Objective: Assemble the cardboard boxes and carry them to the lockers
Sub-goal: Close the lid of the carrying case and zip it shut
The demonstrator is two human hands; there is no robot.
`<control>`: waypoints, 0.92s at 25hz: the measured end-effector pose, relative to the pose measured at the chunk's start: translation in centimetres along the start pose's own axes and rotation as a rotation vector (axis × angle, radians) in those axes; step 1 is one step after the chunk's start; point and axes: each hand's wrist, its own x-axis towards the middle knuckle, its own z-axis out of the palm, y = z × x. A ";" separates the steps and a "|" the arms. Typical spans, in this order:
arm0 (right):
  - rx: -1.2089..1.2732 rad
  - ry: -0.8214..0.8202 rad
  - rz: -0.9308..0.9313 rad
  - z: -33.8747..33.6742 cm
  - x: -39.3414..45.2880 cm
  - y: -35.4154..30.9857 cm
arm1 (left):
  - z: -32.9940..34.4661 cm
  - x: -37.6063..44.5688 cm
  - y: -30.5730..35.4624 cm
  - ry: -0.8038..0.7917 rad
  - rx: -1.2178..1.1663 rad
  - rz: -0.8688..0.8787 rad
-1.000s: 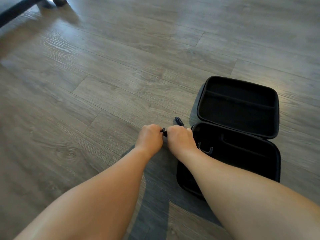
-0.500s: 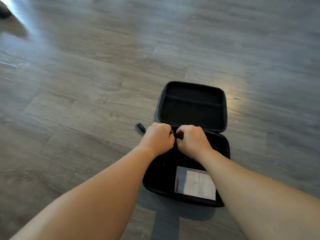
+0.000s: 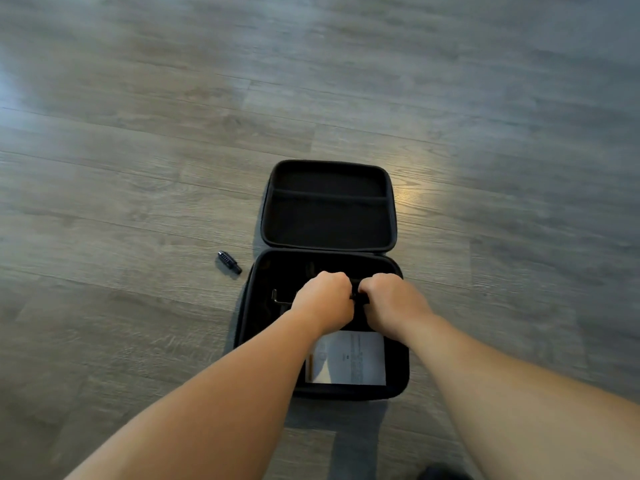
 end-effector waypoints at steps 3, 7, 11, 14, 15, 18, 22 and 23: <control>0.114 0.106 -0.003 -0.2 1.0 -1.2 | -0.9 -0.3 -1.4 0.066 -0.052 -0.034; 0.206 0.247 -0.102 -0.6 3.8 -4.9 | -2.9 -1.4 -4.7 0.319 -0.101 -0.068; 0.241 0.292 -0.245 -0.1 7.2 -11.2 | -5.4 -2.3 -9.8 0.569 -0.165 -0.199; 0.083 0.290 -0.291 1.2 8.6 -15.7 | -7.0 -2.4 -14.0 0.580 -0.171 -0.335; 0.019 0.283 -0.281 1.5 8.7 -16.7 | -7.2 -2.4 -15.2 0.531 -0.159 -0.381; -0.122 0.239 -0.289 2.1 9.3 -18.7 | -6.8 -3.4 -17.7 0.383 -0.132 -0.419; -0.166 0.177 -0.199 2.4 10.2 -19.9 | -7.1 -3.5 -19.1 0.310 -0.190 -0.292; -0.161 0.172 -0.176 2.7 10.4 -20.2 | -7.1 -3.2 -19.3 0.289 -0.165 -0.276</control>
